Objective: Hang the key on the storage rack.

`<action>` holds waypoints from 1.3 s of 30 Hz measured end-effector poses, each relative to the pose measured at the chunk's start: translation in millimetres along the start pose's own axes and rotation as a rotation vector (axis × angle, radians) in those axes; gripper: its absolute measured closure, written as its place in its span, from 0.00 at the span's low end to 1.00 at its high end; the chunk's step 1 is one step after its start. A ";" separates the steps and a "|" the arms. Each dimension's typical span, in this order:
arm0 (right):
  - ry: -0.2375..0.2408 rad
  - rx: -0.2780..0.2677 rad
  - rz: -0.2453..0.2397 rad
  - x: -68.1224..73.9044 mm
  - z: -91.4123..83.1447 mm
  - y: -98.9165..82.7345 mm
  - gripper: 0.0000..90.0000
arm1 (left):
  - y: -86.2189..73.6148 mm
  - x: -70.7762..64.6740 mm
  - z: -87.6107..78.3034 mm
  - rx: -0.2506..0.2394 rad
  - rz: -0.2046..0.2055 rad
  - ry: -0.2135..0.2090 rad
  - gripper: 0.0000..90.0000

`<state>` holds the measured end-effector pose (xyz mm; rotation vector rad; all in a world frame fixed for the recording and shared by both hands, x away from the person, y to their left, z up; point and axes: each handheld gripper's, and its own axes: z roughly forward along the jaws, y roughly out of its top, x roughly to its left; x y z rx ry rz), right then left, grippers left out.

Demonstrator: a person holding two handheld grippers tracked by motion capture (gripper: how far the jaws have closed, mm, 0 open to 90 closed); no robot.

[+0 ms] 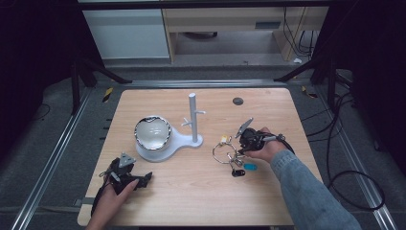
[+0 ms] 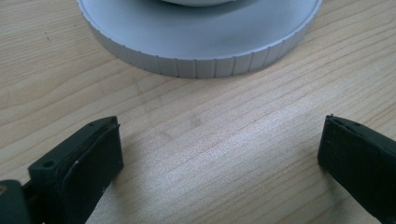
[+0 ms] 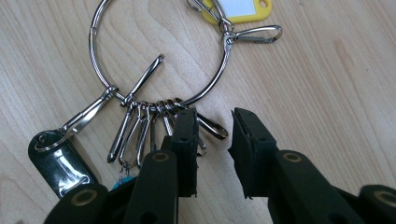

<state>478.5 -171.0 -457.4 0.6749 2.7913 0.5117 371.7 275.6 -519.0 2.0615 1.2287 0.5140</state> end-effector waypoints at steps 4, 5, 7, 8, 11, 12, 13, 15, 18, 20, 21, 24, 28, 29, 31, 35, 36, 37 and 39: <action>0.028 0.019 -0.017 -0.6 2.6 2.4 0.81 | 0.0 0.0 0.0 0.000 0.000 0.000 0.00; 0.033 0.028 -0.027 -0.1 3.4 2.7 0.82 | 0.0 0.0 0.0 0.000 0.001 0.000 0.00; 0.041 0.049 -0.031 0.0 5.5 2.8 0.84 | 0.0 0.0 0.0 -0.001 0.000 0.000 0.00; 0.045 0.052 -0.038 -0.6 6.2 2.7 0.85 | 0.0 0.0 0.0 0.000 0.001 0.000 0.00; 0.047 0.063 -0.038 -0.4 7.3 2.9 0.85 | -0.1 -0.1 0.0 0.000 0.000 0.000 0.00; 0.047 0.060 -0.042 1.0 7.4 4.2 0.86 | -0.1 0.0 0.0 0.000 0.001 0.000 0.00; 0.049 0.059 -0.053 1.1 7.5 5.1 0.86 | -0.1 0.0 0.0 0.000 0.001 0.000 0.00; 0.053 0.061 -0.055 2.1 7.5 6.2 0.86 | 0.0 0.0 0.0 0.000 0.001 0.000 0.00; 0.063 0.080 -0.071 4.0 10.3 10.5 0.86 | -0.1 -0.1 -0.1 0.000 0.002 -0.001 0.00; 0.067 0.096 -0.081 4.3 12.0 12.0 0.87 | -0.1 -0.1 -0.2 0.000 0.003 -0.001 0.00; 0.067 0.096 -0.081 4.3 12.0 12.0 0.87 | -0.1 -0.1 -0.2 0.000 0.003 -0.001 0.00; 0.080 0.116 -0.074 2.1 13.0 14.2 0.91 | -0.1 -0.1 -0.2 0.000 0.003 -0.001 0.00; 0.093 0.146 -0.058 -0.5 14.7 15.9 0.97 | -0.1 -0.1 -0.2 0.000 0.003 -0.001 0.00; 0.097 0.149 -0.050 -0.7 14.9 16.5 0.97 | -0.1 -0.1 -0.2 0.000 0.003 -0.002 0.00; 0.100 0.150 -0.052 -1.4 15.3 16.9 0.98 | -0.1 -0.1 -0.2 0.000 0.003 -0.002 0.00; 0.109 0.159 -0.032 -2.2 15.6 18.1 0.98 | -0.1 -0.1 -0.2 0.000 0.004 -0.002 0.00; 0.107 0.161 -0.030 -2.0 15.7 18.5 0.98 | -0.1 -0.1 -0.2 0.000 0.004 -0.003 0.00; 0.107 0.161 -0.030 -2.0 15.7 18.5 0.98 | -0.1 -0.1 -0.2 0.000 0.004 -0.003 0.00; 0.109 0.161 -0.020 -1.5 15.5 18.6 0.99 | -0.1 -0.1 -0.2 0.000 0.005 -0.003 0.00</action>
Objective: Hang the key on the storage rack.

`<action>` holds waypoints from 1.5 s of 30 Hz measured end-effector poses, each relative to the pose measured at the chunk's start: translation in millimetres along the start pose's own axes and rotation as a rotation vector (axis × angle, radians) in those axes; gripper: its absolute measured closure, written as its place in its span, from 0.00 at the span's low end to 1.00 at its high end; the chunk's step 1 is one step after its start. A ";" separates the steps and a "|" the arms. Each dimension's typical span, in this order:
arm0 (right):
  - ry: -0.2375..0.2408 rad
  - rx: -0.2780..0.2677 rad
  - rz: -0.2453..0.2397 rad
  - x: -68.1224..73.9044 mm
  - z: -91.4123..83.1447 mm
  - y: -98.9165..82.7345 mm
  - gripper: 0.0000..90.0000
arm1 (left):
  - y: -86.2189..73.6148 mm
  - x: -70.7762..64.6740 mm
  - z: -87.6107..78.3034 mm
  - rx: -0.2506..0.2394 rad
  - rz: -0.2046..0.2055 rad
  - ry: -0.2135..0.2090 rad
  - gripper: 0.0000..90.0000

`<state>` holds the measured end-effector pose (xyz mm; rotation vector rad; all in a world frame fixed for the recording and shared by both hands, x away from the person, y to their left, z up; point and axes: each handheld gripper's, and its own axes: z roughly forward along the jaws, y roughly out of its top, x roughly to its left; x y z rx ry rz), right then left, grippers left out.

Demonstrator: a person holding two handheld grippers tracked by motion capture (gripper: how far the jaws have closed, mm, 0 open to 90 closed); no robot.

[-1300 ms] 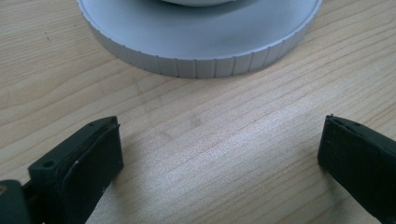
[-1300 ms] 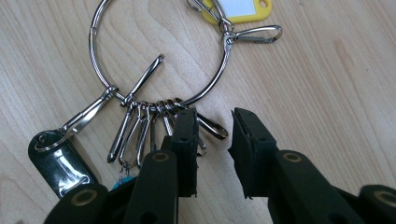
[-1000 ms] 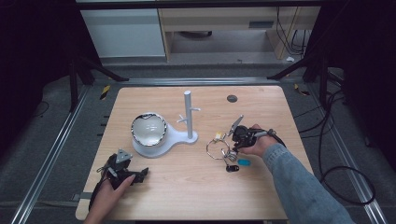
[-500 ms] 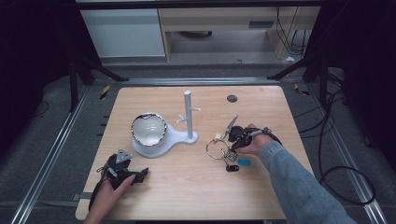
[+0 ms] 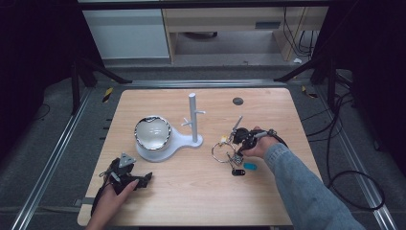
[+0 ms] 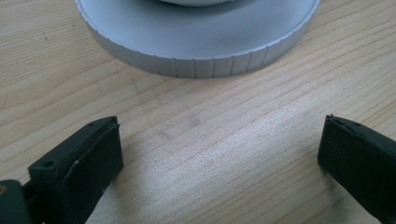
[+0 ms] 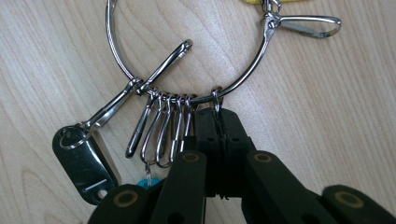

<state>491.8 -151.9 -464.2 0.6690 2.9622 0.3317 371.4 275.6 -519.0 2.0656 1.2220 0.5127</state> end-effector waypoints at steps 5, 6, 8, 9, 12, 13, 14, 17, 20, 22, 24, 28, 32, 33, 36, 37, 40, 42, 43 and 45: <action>0.005 -0.045 0.028 -0.6 -10.2 -1.8 0.99 | 0.0 0.0 0.0 0.000 0.000 0.000 0.00; 0.006 -0.056 0.035 -0.7 -13.8 -2.0 0.99 | 0.0 0.0 0.0 0.000 0.000 0.000 0.00; 0.010 -0.078 0.046 -1.1 -21.0 -2.6 0.99 | 0.0 0.0 0.0 0.000 0.000 0.000 0.00; 0.011 -0.093 0.052 -1.0 -24.3 -2.9 0.99 | 0.0 0.0 0.0 0.000 0.000 0.000 0.00; 0.020 -0.125 0.059 -0.5 -34.5 -3.1 0.99 | 0.0 0.0 0.0 0.000 0.000 0.000 0.00; 0.020 -0.134 0.059 -0.1 -37.6 -3.0 0.99 | 0.0 0.0 0.0 0.000 0.000 0.000 0.00; 0.022 -0.145 0.064 0.7 -40.8 -2.8 0.99 | 0.0 0.0 0.0 0.000 0.000 0.000 0.00; 0.019 -0.171 0.056 1.7 -50.4 -1.1 0.99 | 0.0 0.0 0.0 0.000 0.000 0.000 0.00; 0.016 -0.189 0.052 2.3 -59.6 1.4 0.99 | 0.0 0.0 0.0 0.000 0.000 0.000 0.00; 0.012 -0.193 0.049 2.4 -62.2 2.4 0.99 | 0.0 0.0 0.0 0.000 0.000 0.000 0.00; 0.006 -0.199 0.044 2.9 -68.5 5.1 0.99 | 0.0 0.0 0.0 0.000 0.000 0.000 0.00; 0.002 -0.212 0.050 2.0 -72.0 6.5 0.99 | 0.0 0.0 -0.1 0.000 0.001 -0.001 0.00; -0.002 -0.207 0.038 2.3 -75.4 6.8 0.99 | 0.0 0.0 0.0 0.000 0.001 -0.001 0.00; -0.002 -0.211 0.040 2.2 -76.9 7.1 0.99 | 0.0 0.0 0.0 0.000 0.000 -0.001 0.00; -0.004 -0.225 0.041 1.9 -82.8 8.1 0.99 | -0.4 -0.4 -0.4 0.001 0.001 -0.002 0.00; -0.005 -0.229 0.041 2.0 -85.0 8.4 0.99 | -0.4 -0.4 -0.5 0.001 0.001 -0.002 0.00; -0.006 -0.248 0.053 2.6 -88.1 8.7 0.99 | -0.4 -0.4 -0.5 0.001 0.001 -0.002 0.00; -0.011 -0.245 0.053 2.8 -88.5 8.9 0.99 | -0.4 -0.4 -0.5 0.001 0.001 -0.002 0.00; -0.013 -0.243 0.054 3.0 -89.0 9.2 0.99 | -0.4 -0.4 -0.5 0.001 0.001 -0.002 0.00; -0.016 -0.249 0.058 2.4 -92.1 10.7 0.99 | -0.4 -0.4 -0.4 0.001 0.002 -0.002 0.00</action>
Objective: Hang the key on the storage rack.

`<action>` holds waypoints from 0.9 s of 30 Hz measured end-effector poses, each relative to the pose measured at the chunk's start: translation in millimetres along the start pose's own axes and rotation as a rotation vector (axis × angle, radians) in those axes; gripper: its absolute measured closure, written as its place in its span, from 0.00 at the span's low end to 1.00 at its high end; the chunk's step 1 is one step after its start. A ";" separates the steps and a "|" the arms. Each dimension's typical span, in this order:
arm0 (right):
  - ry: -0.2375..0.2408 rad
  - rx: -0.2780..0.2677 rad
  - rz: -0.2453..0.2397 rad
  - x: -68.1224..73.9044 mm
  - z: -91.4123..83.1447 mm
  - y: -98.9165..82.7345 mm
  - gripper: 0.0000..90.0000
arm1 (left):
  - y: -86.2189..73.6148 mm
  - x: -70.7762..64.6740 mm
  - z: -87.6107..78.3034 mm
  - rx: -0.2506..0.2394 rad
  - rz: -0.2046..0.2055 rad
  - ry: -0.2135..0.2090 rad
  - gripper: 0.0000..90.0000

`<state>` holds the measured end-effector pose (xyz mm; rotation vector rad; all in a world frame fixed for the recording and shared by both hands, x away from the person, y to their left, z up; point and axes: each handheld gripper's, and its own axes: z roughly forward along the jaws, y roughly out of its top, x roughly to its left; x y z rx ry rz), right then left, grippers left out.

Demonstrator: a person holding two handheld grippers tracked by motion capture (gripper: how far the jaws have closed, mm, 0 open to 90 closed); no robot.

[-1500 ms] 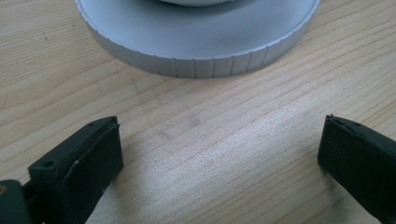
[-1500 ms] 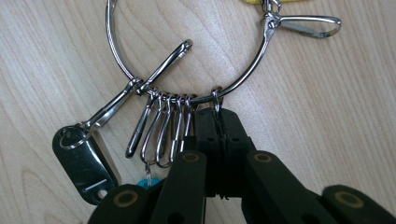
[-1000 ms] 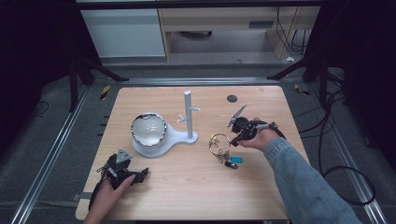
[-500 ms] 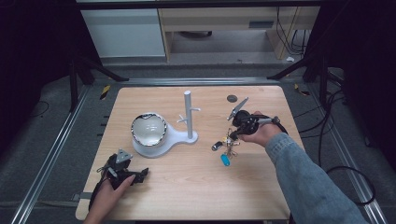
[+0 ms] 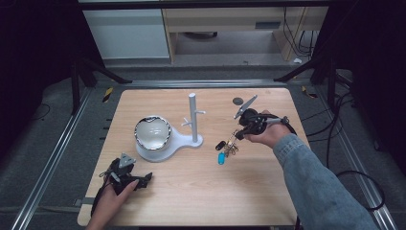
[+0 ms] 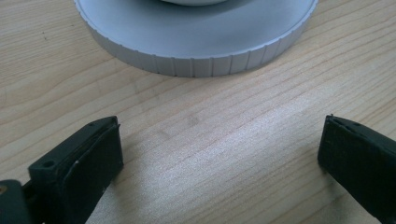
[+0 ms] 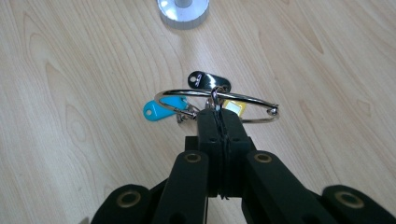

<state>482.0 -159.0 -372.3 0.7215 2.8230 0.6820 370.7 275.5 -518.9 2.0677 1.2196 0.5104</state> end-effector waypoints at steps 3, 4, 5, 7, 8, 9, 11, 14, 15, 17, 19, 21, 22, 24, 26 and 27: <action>0.002 -0.018 0.006 -0.2 -2.4 1.4 0.99 | 0.3 0.0 0.3 0.000 0.000 0.000 0.00; -0.001 -0.025 0.004 0.6 -5.6 3.3 0.99 | 0.6 -0.1 0.5 0.000 0.000 0.000 0.00; -0.001 -0.028 0.004 1.1 -6.7 3.9 0.99 | 0.6 -0.1 0.5 0.000 0.000 0.000 0.00; -0.005 -0.032 0.002 1.7 -10.3 5.8 0.99 | 0.6 -0.2 0.6 -0.001 -0.001 0.001 0.00; -0.010 -0.034 0.002 2.1 -12.4 6.9 0.99 | 0.7 -0.3 0.8 -0.001 -0.001 0.001 0.00; -0.010 -0.034 0.002 2.1 -12.4 6.9 0.99 | 0.7 -0.3 0.8 -0.001 -0.001 0.001 0.00; -0.018 -0.039 -0.001 3.4 -18.7 10.5 0.99 | 1.1 -0.5 1.1 -0.001 -0.002 0.001 0.00; -0.025 -0.046 0.002 5.3 -24.3 13.7 0.99 | 1.6 -0.6 1.6 0.000 -0.003 0.003 0.00; -0.029 -0.046 0.003 5.8 -26.0 14.7 0.99 | 1.9 -0.6 1.7 0.000 -0.002 0.003 0.00; -0.032 -0.047 0.008 6.0 -27.6 15.6 0.99 | 2.0 -0.6 1.8 0.001 -0.001 0.003 0.00; -0.044 -0.044 0.013 7.2 -32.9 19.6 0.99 | 1.8 -1.1 2.0 -0.004 -0.006 0.005 0.00; -0.047 -0.045 0.013 7.9 -35.0 21.5 0.99 | 1.7 -1.4 2.1 -0.006 -0.009 0.005 0.00; -0.055 -0.045 0.002 9.9 -38.9 26.2 0.99 | 1.5 -1.5 1.8 -0.006 -0.008 0.005 0.00; -0.063 -0.044 -0.011 10.8 -41.6 31.2 0.99 | 1.2 -1.7 1.5 -0.004 -0.006 0.005 0.00; -0.066 -0.045 -0.012 11.3 -42.4 33.0 0.99 | 1.3 -1.7 1.5 -0.004 -0.006 0.005 0.00; -0.063 -0.048 -0.014 11.6 -43.4 35.3 0.99 | 1.2 -1.7 1.5 -0.004 -0.006 0.005 0.00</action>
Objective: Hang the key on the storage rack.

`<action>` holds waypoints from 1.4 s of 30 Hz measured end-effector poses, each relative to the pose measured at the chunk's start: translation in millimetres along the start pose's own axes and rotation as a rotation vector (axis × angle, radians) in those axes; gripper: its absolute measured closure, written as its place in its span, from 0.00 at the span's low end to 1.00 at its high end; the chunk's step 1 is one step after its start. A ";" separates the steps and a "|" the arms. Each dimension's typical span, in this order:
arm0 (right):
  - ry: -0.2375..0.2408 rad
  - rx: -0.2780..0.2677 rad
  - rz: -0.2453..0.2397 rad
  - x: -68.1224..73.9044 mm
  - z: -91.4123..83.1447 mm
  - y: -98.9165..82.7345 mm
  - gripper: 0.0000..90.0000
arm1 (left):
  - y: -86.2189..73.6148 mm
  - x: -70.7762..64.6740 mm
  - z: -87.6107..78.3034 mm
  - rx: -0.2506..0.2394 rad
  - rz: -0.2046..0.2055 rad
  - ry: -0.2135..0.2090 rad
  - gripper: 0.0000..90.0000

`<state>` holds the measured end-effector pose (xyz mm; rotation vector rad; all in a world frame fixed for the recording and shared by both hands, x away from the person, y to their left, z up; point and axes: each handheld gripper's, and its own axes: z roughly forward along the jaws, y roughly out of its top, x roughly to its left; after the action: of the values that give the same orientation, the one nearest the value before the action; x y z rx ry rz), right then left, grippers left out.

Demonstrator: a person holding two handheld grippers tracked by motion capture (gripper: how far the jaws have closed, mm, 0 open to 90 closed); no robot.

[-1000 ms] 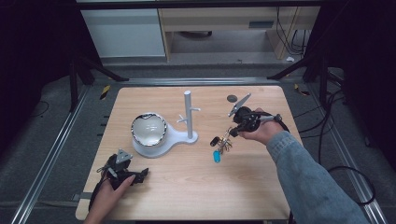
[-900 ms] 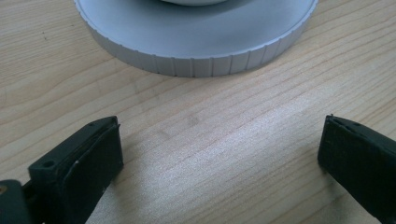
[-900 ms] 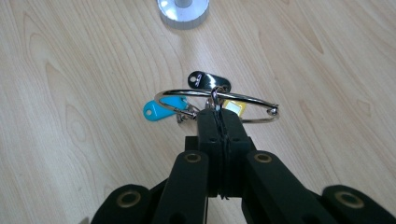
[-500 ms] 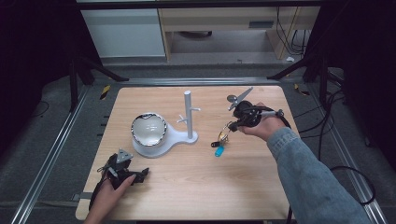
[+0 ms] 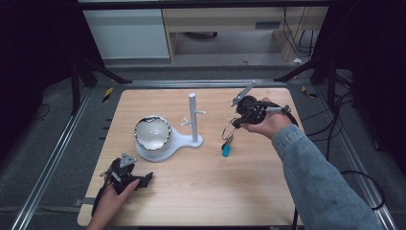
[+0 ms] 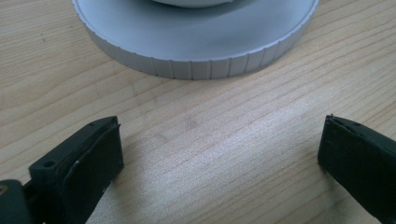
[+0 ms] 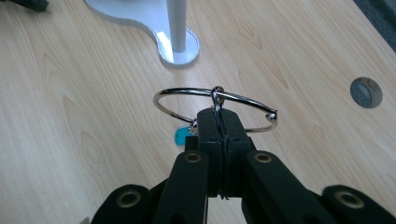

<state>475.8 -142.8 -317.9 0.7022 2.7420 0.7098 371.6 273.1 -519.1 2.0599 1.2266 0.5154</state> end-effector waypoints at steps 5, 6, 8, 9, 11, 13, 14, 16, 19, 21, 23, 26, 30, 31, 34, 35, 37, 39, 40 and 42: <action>0.017 -0.023 -0.026 1.5 -3.2 11.3 0.99 | 0.1 0.0 0.1 0.000 0.000 0.000 0.00; 0.016 -0.023 -0.026 1.4 -3.8 12.6 0.99 | 0.1 0.0 0.0 0.001 0.001 0.000 0.00; 0.017 -0.025 -0.026 1.3 -4.2 13.7 0.99 | 0.1 0.0 0.0 0.000 0.000 0.000 0.00; 0.016 -0.027 -0.027 1.0 -5.5 16.0 0.99 | 0.1 0.0 0.1 0.000 0.000 0.000 0.00; 0.011 -0.026 -0.026 0.7 -7.2 18.3 0.99 | -0.1 -0.1 0.0 0.000 0.001 -0.001 0.00; 0.009 -0.028 -0.022 0.6 -9.2 20.6 0.99 | -0.1 -0.1 0.0 -0.001 0.001 -0.002 0.00; 0.009 -0.028 -0.022 0.6 -9.2 20.6 0.99 | -0.1 -0.1 0.1 -0.001 0.001 -0.002 0.00; 0.007 -0.030 -0.026 0.1 -11.4 23.4 0.99 | -0.1 -0.1 0.1 -0.001 0.001 -0.002 0.00; 0.003 -0.035 -0.031 -1.5 -16.3 29.2 0.99 | -0.1 -0.1 0.0 -0.001 0.001 -0.001 0.00; 0.003 -0.036 -0.035 -2.7 -18.3 32.0 0.99 | -0.1 -0.1 0.1 -0.001 0.001 -0.002 0.00; 0.002 -0.042 -0.035 -3.5 -19.9 34.5 0.99 | -0.1 -0.1 0.0 -0.001 0.001 -0.001 0.00; -0.002 -0.039 -0.038 -3.9 -21.6 37.1 0.99 | -0.1 -0.1 0.1 -0.001 0.001 -0.002 0.00; -0.002 -0.047 -0.036 -4.5 -25.0 41.6 0.99 | -0.1 -0.1 0.1 -0.001 0.000 -0.001 0.00; -0.005 -0.048 -0.037 -4.3 -25.3 42.3 0.99 | -0.1 -0.1 0.0 -0.001 0.001 -0.001 0.00; -0.001 -0.049 -0.041 -3.4 -26.1 44.2 0.99 | -0.1 -0.1 0.1 -0.001 0.001 -0.001 0.00; -0.001 -0.048 -0.040 -3.1 -26.5 44.8 0.99 | -0.1 -0.1 0.0 -0.001 0.001 -0.001 0.00; -0.001 -0.051 -0.045 -3.3 -27.2 46.4 0.99 | -0.1 -0.1 0.1 -0.001 0.001 -0.002 0.00; 0.001 -0.054 -0.047 -3.2 -28.4 48.6 0.99 | -0.1 -0.1 0.0 -0.001 0.001 -0.002 0.00; 0.001 -0.055 -0.046 -2.9 -29.0 49.8 0.99 | -0.1 -0.1 0.0 -0.001 0.001 -0.002 0.00; 0.002 -0.059 -0.048 -2.5 -30.3 52.7 0.99 | -0.1 -0.1 0.0 -0.001 0.001 -0.001 0.00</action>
<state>488.8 -115.6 -265.0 0.6210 2.7176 0.7771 371.5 273.1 -519.2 2.0594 1.2248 0.5150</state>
